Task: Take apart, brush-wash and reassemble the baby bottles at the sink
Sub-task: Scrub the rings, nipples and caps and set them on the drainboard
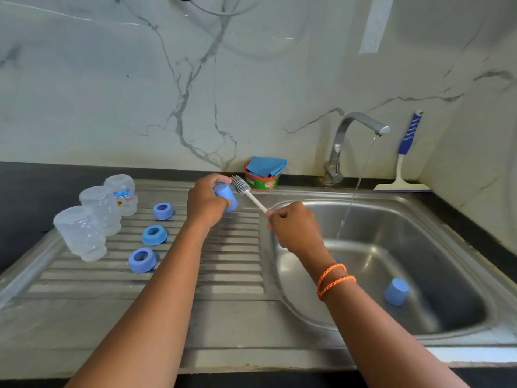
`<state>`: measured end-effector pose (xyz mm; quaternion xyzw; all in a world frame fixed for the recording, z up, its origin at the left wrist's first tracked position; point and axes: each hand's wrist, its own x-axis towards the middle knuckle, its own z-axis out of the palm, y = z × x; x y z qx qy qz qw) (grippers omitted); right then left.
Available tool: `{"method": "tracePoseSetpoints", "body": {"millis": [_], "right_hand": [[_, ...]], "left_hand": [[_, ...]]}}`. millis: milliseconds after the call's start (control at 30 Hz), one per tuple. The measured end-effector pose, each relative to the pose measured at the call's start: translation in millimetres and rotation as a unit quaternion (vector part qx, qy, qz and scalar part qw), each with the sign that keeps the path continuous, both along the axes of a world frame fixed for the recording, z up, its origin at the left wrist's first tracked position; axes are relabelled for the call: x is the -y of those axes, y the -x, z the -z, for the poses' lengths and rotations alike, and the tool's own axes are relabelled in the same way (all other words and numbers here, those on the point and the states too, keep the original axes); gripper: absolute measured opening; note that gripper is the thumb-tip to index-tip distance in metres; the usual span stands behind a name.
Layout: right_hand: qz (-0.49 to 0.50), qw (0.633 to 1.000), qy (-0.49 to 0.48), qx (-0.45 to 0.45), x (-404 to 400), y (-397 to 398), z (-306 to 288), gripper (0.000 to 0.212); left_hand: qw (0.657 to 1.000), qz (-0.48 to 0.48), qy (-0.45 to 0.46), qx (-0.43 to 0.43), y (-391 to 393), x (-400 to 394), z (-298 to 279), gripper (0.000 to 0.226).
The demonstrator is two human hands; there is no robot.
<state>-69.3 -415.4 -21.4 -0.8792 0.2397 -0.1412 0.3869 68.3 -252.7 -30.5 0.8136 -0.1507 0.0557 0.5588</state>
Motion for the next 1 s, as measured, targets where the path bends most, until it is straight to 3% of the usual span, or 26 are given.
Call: {"method": "tracePoseSetpoints", "body": {"millis": [233, 533, 733, 1000], "right_hand": [[0.003, 1.000, 0.001, -0.028, -8.8, -16.5, 10.2, 0.034], [0.006, 0.999, -0.020, -0.027, 0.8, -16.0, 10.4, 0.035], [0.007, 0.999, -0.013, -0.031, 11.3, -8.3, 8.8, 0.032], [0.032, 0.999, -0.039, -0.010, 49.1, 15.0, -3.5, 0.033]], "left_hand": [[0.993, -0.027, -0.116, 0.002, -5.6, -8.1, 7.8, 0.052], [0.987, -0.014, -0.159, 0.016, 2.0, 4.6, 1.2, 0.044], [0.968, -0.011, -0.250, 0.031, 7.0, 10.9, -7.7, 0.057], [0.960, -0.018, -0.266, 0.088, 14.4, 48.9, -19.2, 0.056]]}}
